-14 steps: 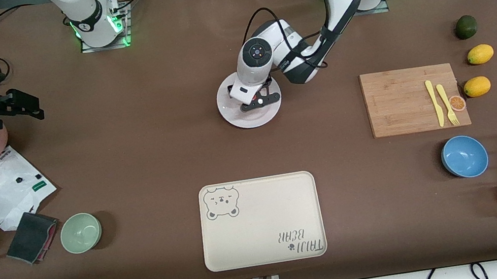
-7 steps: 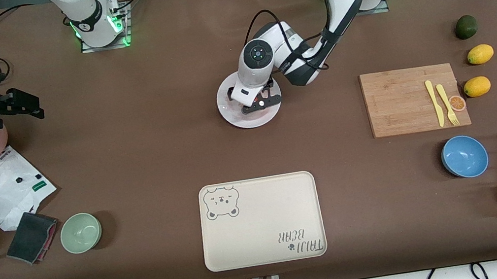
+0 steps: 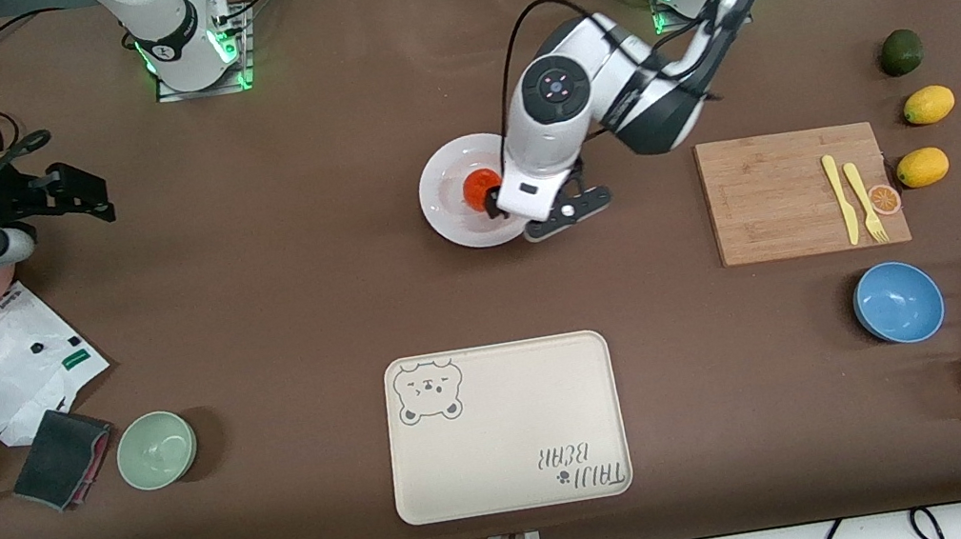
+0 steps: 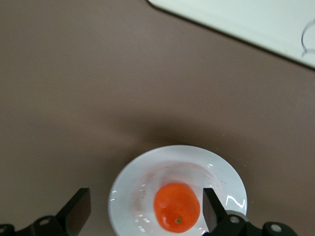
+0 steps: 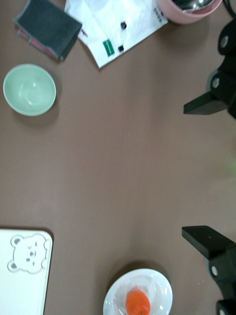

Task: Place orange and plate with both arms
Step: 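Raise the left gripper back while the right gripper reaches the plate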

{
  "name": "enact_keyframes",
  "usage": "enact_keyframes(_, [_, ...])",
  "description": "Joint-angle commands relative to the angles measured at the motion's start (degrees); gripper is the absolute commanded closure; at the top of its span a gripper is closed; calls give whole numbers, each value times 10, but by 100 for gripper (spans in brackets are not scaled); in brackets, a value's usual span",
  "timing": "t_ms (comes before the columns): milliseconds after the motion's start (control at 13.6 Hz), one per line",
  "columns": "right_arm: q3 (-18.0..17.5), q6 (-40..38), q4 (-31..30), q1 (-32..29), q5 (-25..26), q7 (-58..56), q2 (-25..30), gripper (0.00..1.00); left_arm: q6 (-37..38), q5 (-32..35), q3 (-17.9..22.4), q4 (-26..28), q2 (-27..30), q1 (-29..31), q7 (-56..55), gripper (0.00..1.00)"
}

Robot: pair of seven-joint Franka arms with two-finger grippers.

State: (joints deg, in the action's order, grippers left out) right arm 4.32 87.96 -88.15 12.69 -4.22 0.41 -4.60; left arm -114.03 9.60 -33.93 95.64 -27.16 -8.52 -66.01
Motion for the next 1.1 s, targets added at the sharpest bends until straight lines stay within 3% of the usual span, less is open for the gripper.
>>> enact_keyframes(0, [-8, 33, -28, 6, -40, 10, -5, 0, 113, 13, -4, -87, 4, 31, 11, 0])
enact_keyframes(221, [-38, 83, -63, 5, -57, 8, -10, 0, 193, -14, -10, -143, 11, 103, 165, 0])
enact_keyframes(441, [-55, 179, -133, 5, -147, 0, -17, 0, 290, -14, -12, -195, 13, 161, 311, 0])
enact_keyframes(588, [-94, 243, -163, 5, -157, 6, -37, 0, 347, -13, -11, -229, 25, 196, 408, 0])
enact_keyframes(809, [-113, 299, -183, 5, -235, -15, -84, 0, 351, -12, 3, -236, 59, 228, 525, 0])
enact_keyframes(956, [-123, 328, -196, 4, -289, -58, -114, 0, 347, -20, 68, -226, 85, 207, 610, 0])
enact_keyframes(1029, [-123, 338, -200, 4, -330, -91, -130, 0, 347, -29, 124, -221, 101, 169, 643, 0])
